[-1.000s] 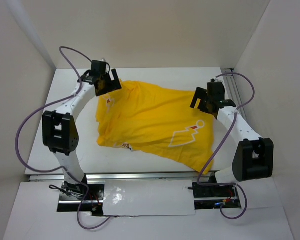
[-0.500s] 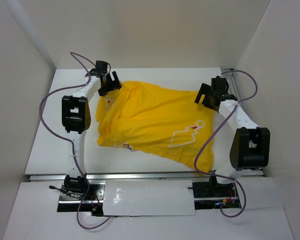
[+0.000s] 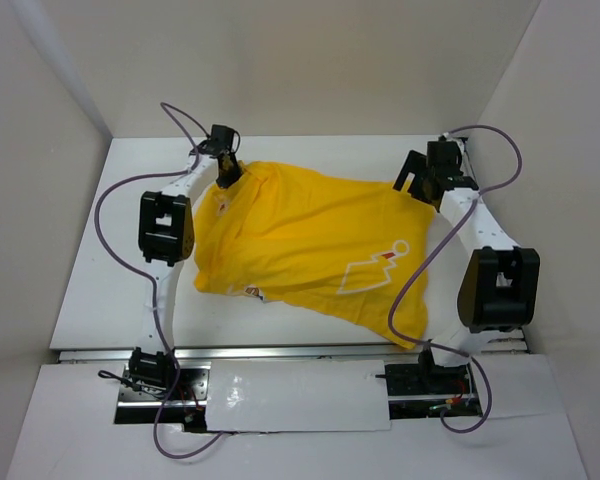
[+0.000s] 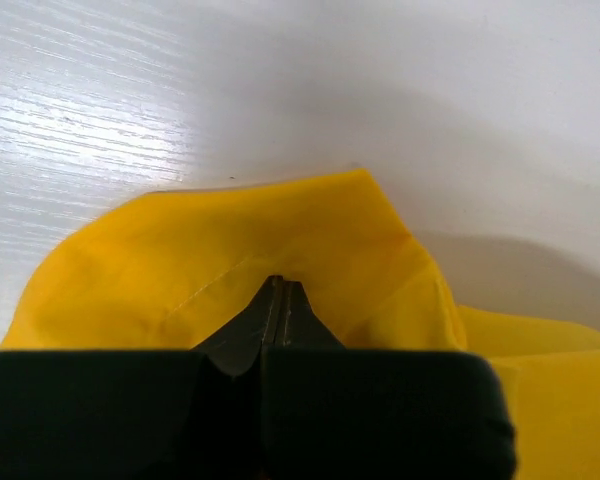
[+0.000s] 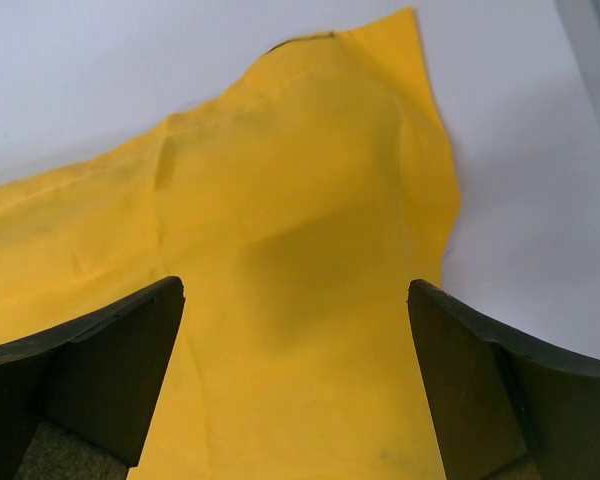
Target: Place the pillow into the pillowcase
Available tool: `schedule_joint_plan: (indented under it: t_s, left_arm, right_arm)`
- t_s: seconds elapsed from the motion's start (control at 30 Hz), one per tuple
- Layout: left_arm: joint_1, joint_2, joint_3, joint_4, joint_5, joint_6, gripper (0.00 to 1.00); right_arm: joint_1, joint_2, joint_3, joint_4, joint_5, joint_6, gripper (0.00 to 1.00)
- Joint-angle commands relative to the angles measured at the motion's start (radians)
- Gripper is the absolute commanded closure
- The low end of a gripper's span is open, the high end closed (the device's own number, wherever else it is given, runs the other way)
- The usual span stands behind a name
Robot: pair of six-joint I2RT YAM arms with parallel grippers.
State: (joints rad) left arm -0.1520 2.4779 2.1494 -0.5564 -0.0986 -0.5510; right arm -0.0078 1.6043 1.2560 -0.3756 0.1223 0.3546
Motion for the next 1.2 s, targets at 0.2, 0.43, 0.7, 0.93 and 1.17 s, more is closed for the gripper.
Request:
schedule_joint_plan:
  t_s: [0.2,0.43,0.7,0.93,1.17]
  left_arm:
    - [0.069,-0.24,-0.275,0.099,-0.047,-0.003,1.0]
    - [0.114,-0.346,-0.312,0.13,-0.016,0.052,1.0]
    - [0.134,-0.364,-0.339,0.16,0.046,0.062,1.0]
    - [0.143,-0.3,-0.304,0.133,0.132,0.062,1.0]
    - [0.143,-0.3,-0.304,0.124,0.129,0.071,0.76]
  right_arm:
    - [-0.113,0.164,0.169,-0.071,0.081,0.106,0.0]
    - [-0.17,0.316,0.232,-0.072,-0.061,0.162,0.0]
    - [-0.19,0.43,0.26,-0.074,-0.154,0.228,0.0]
    - [-0.19,0.48,0.218,0.0,-0.26,0.259,0.47]
    - [-0.166,0.45,0.39,-0.06,-0.155,0.129,1.0]
